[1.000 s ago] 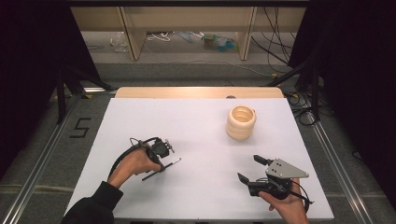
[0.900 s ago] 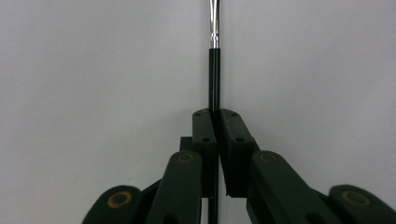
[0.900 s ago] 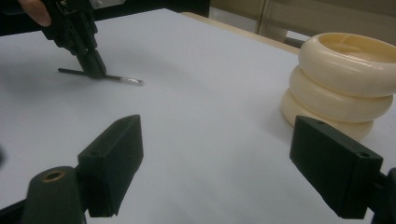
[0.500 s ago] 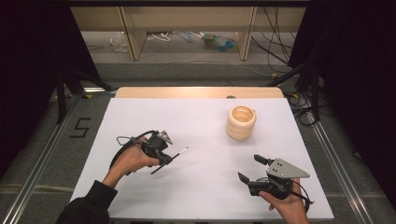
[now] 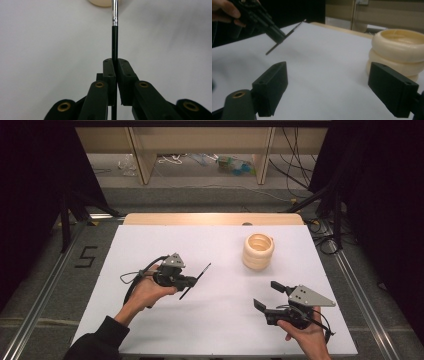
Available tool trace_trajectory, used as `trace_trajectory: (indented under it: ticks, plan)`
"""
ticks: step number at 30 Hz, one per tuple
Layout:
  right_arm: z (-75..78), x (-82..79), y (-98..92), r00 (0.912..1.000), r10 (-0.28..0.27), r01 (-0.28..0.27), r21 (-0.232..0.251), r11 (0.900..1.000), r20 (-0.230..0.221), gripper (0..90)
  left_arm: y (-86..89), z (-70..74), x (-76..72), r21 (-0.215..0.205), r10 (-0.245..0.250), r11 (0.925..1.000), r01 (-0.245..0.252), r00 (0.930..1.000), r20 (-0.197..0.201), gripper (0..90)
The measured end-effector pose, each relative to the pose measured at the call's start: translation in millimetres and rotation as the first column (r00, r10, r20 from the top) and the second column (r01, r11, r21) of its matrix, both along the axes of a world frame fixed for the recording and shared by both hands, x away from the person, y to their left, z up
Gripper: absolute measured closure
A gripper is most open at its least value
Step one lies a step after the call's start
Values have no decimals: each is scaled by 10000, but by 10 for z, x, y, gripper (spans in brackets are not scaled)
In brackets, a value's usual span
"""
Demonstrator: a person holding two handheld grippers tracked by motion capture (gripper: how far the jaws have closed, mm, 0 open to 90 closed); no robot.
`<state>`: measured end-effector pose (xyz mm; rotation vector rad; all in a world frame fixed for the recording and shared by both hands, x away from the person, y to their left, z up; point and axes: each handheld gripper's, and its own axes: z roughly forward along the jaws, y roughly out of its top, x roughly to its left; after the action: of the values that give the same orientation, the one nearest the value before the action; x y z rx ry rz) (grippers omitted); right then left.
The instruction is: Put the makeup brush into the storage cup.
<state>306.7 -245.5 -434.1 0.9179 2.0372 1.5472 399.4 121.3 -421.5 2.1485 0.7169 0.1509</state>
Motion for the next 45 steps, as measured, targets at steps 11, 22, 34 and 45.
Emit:
trace_trajectory:
  ticks: [11, 22, 34, 45]
  plan:
    - [75, 108, 154, 9984, 535, -516, 943, 9942, -183, 168, 3, -17, -39, -1066, 153, 9943, -55, 9957, 912, 853]
    - [125, 237, 372, 9946, 1000, -949, 1535, 9836, -259, 157, -6, 29, -97, -1954, 244, 9807, -30, 9939, 1073, 853]
    - [125, 372, 572, 9925, 1216, -1182, 1666, 9789, -102, 199, -62, 3, -152, -2342, 75, 9720, 201, 9932, 1164, 853]
    - [132, 446, 714, 9859, 1668, -1617, 1918, 9680, -105, 324, -157, -12, -218, -2430, -124, 9690, 445, 9912, 1319, 853]
